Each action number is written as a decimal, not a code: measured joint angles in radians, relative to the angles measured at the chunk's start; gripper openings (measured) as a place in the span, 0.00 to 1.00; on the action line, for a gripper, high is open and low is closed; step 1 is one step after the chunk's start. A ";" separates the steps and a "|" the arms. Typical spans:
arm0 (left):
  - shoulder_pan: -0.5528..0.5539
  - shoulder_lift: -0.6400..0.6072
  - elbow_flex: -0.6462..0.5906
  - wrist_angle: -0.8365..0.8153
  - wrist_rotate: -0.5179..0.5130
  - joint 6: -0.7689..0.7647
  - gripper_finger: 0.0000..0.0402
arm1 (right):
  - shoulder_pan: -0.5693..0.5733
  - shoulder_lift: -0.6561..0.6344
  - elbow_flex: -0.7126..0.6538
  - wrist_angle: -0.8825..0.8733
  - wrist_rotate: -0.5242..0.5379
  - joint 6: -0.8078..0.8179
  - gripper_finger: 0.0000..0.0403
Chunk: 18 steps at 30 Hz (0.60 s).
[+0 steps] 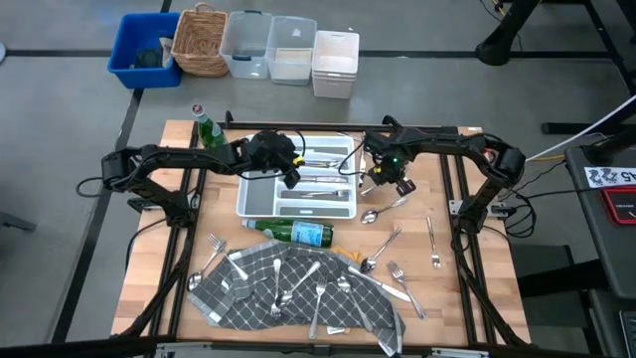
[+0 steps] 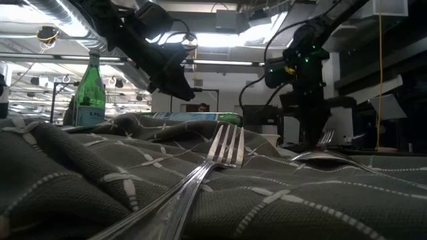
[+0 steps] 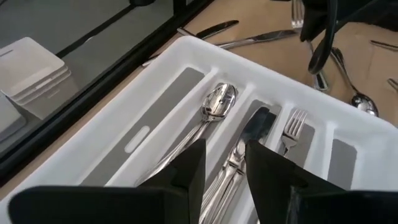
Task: Sort silverware
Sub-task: Put the silver fork into the silverware tray
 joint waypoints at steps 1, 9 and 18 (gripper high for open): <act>0.000 -0.006 0.000 0.000 0.000 -0.003 0.25 | 0.000 0.000 0.018 -0.032 0.000 0.016 0.03; 0.000 -0.105 0.000 -0.052 0.000 -0.022 0.25 | 0.001 -0.002 0.177 -0.194 -0.005 0.172 0.03; -0.001 -0.294 0.000 -0.365 0.007 -0.227 0.25 | 0.099 -0.004 0.277 -0.072 -0.129 0.355 0.03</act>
